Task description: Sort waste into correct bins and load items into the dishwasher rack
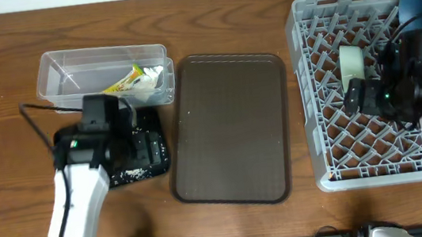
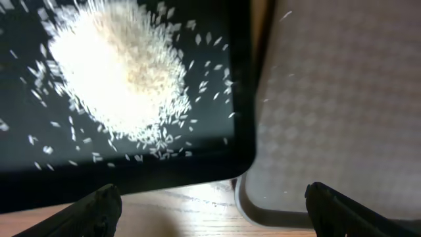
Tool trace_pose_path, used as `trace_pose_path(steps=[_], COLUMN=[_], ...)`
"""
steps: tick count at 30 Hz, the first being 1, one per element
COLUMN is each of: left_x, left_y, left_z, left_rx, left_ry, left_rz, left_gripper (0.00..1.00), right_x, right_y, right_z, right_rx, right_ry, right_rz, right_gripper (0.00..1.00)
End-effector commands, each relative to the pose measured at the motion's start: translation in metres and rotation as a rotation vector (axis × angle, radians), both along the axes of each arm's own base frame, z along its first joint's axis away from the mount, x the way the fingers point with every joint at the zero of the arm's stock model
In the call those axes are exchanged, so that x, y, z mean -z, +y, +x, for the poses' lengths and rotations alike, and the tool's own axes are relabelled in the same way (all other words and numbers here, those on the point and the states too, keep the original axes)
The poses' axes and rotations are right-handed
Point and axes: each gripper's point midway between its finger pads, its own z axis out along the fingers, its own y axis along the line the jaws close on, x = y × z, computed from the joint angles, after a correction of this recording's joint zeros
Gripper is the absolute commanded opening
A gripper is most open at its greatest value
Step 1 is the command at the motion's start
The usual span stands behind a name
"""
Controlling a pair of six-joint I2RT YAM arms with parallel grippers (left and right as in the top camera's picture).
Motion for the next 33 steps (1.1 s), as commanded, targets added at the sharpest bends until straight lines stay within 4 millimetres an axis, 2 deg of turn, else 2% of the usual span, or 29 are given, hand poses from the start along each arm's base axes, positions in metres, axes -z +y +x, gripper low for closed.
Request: trace_pose_path(steps=[1,8,15,19,26,33], left_x=[-0.029,-0.086,-0.126,-0.134,-0.134,-0.134], left_y=[-0.001,0.0,0.002,0.002,0.002,0.002], left_z=[-0.004,-0.027,-0.052,-0.059,-0.06,-0.06], left_rx=[0.052,0.06,0.044,0.044,0.044,0.044], left_ry=[-0.128,-0.407,-0.631,-0.678,-0.678,-0.677], left_rz=[-0.003,-0.005,-0.02,-0.022,-0.022,-0.022], left_gripper=[0.92,0.92,0.92,0.92,0.92,0.92], right_x=[-0.016,-0.028,-0.02,-0.014,0.001,0.006], right_y=[0.002,0.021,0.024,0.024,0.025,0.025], right_z=[-0.012,-0.033,-0.065,-0.073,-0.087,-0.092], right_rx=[-0.011,-0.08,-0.055,-0.053,-0.054,-0.054], right_ry=[-0.082,-0.376,-0.508,-0.497,-0.41,-0.381], right_rz=[-0.014,-0.052,-0.042,-0.04,-0.034,-0.031], right_gripper=[0.99,0.99,0.99,0.99,0.99,0.99])
